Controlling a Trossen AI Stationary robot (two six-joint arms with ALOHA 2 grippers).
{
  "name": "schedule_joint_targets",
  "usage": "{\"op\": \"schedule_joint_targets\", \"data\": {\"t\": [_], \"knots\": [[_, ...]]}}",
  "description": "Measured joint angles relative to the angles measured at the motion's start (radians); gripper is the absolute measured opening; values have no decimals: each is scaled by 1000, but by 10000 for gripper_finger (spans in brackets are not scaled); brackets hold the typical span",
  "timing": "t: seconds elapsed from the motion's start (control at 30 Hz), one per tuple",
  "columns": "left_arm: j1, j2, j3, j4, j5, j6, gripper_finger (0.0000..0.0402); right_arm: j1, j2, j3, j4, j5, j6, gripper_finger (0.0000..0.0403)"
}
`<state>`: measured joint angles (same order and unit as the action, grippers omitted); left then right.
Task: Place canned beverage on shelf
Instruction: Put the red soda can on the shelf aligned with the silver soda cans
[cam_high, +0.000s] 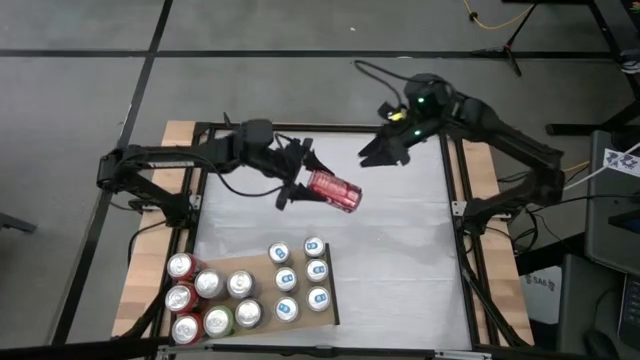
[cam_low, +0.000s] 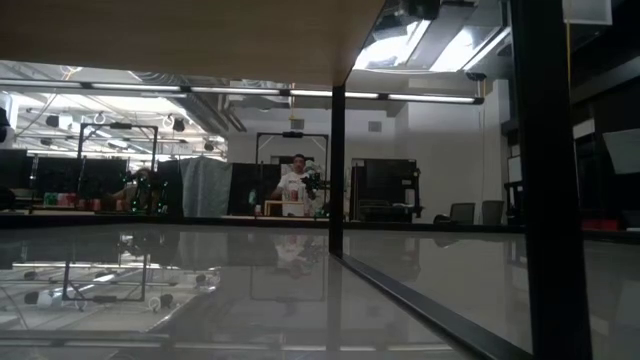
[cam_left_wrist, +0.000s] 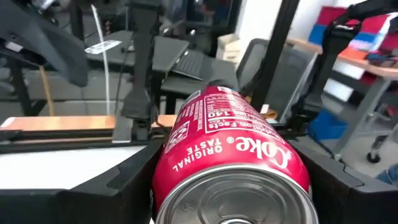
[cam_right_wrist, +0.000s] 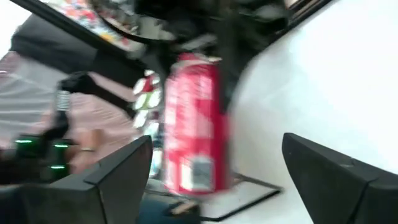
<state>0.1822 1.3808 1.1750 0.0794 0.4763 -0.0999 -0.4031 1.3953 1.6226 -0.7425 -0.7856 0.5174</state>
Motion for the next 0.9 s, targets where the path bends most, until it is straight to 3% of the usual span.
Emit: {"op": "schedule_joint_targets", "data": {"t": [0.3,0.5,0.7,0.9], "knots": [[0,-1,395,-604,-203,27,281,-73,-78,0,-179,123,-265,347],[-15,-2,618,-1018,-383,-121,281,-82,-71,0,-210,132,-370,347],[-50,-2,747,-1383,-470,-337,281,-82,-62,0,-210,127,-419,347],[-122,-1,770,-1650,-465,-528,281,-82,-56,0,-203,122,-421,347]]}}
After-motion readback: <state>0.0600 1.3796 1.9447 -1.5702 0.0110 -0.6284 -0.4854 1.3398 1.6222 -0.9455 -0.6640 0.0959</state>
